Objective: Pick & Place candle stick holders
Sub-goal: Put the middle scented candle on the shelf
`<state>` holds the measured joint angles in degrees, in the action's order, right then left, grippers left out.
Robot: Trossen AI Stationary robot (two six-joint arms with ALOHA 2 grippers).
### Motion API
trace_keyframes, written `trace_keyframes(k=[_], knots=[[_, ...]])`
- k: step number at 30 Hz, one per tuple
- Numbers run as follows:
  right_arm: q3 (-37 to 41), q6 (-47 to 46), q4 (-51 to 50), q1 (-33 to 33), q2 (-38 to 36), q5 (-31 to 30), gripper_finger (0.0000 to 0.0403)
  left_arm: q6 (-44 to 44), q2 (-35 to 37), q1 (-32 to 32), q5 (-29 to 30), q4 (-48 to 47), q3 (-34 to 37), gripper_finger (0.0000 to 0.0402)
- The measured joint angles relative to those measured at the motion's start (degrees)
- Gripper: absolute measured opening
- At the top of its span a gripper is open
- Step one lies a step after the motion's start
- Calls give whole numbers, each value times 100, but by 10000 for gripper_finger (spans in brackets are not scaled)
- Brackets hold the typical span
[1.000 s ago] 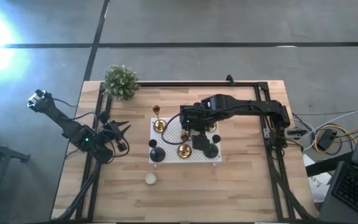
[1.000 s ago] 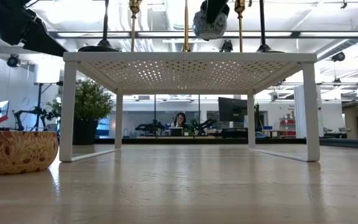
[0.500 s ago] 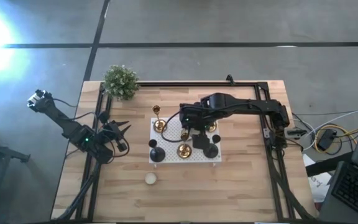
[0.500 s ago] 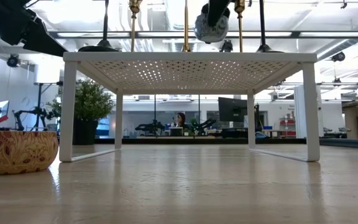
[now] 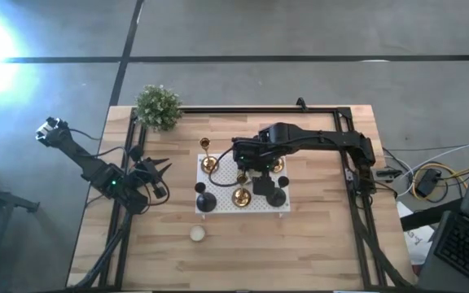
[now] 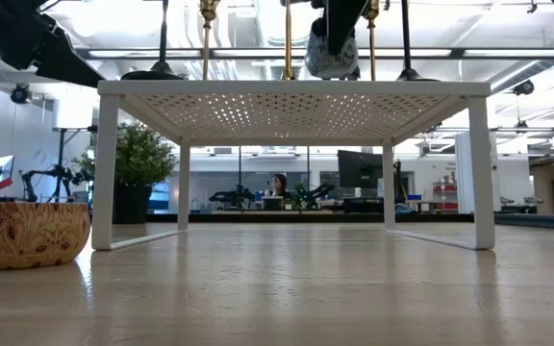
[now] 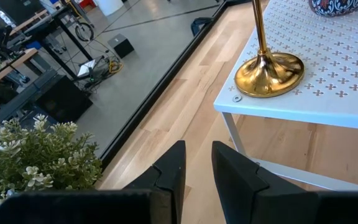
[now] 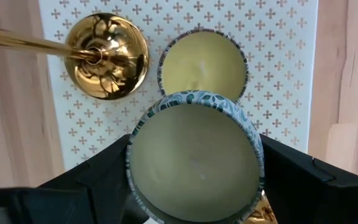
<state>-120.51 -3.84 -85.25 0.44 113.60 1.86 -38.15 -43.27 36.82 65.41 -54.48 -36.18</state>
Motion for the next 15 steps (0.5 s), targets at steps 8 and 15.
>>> trace_keyframes(k=[8, 15], knots=[[0, 142, -9, -38, 0, 22, 285, 0, 0, 0, 2, 0, 0, 83], [8, 180, -138, -38, 0, 48, 285, 0, 0, 2, 0, 1, 0, 83]])
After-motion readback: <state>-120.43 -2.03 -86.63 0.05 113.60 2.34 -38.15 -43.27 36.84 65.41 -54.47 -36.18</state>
